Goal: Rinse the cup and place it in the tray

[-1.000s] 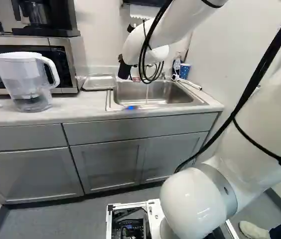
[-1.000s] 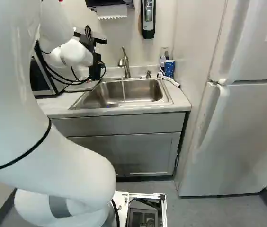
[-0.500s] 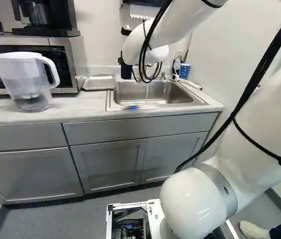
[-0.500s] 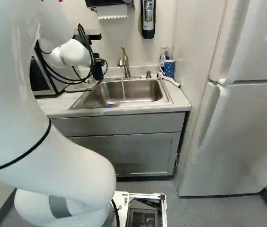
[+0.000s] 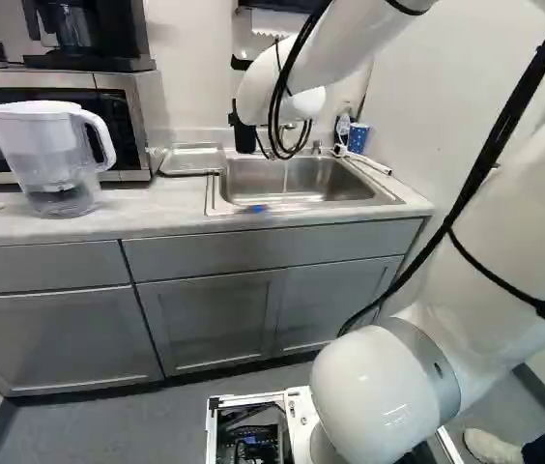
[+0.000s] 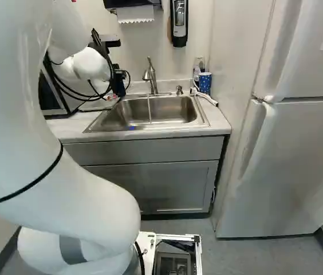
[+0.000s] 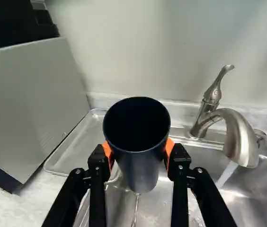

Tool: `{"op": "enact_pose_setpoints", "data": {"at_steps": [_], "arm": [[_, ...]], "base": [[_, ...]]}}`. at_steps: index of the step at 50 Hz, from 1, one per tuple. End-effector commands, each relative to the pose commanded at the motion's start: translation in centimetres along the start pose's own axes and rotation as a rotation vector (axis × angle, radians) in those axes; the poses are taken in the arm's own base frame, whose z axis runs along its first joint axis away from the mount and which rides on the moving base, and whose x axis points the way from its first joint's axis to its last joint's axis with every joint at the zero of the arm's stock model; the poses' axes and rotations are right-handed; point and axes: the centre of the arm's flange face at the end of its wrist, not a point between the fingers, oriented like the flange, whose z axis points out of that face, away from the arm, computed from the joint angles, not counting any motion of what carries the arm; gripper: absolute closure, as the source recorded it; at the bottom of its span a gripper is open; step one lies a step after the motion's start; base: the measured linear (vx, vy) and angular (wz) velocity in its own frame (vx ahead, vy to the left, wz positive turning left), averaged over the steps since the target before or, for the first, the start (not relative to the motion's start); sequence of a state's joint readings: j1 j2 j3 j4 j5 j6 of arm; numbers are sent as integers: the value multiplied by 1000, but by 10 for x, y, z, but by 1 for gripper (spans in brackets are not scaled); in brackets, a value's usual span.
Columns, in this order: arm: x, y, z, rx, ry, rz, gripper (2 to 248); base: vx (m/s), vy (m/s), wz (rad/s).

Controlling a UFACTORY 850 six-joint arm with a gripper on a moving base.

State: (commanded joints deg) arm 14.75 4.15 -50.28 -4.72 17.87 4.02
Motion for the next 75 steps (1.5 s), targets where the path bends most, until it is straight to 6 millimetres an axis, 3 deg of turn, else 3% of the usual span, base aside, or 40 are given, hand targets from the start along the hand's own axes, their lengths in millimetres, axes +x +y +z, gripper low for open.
{"op": "enact_pose_setpoints", "data": {"at_steps": [41, 75], "arm": [[20, -45, 66, 74, 1, -5, 128], [5, -76, 149, 94, -44, 41, 128]], "base": [[0, 0, 0], [0, 0, 0]]}}
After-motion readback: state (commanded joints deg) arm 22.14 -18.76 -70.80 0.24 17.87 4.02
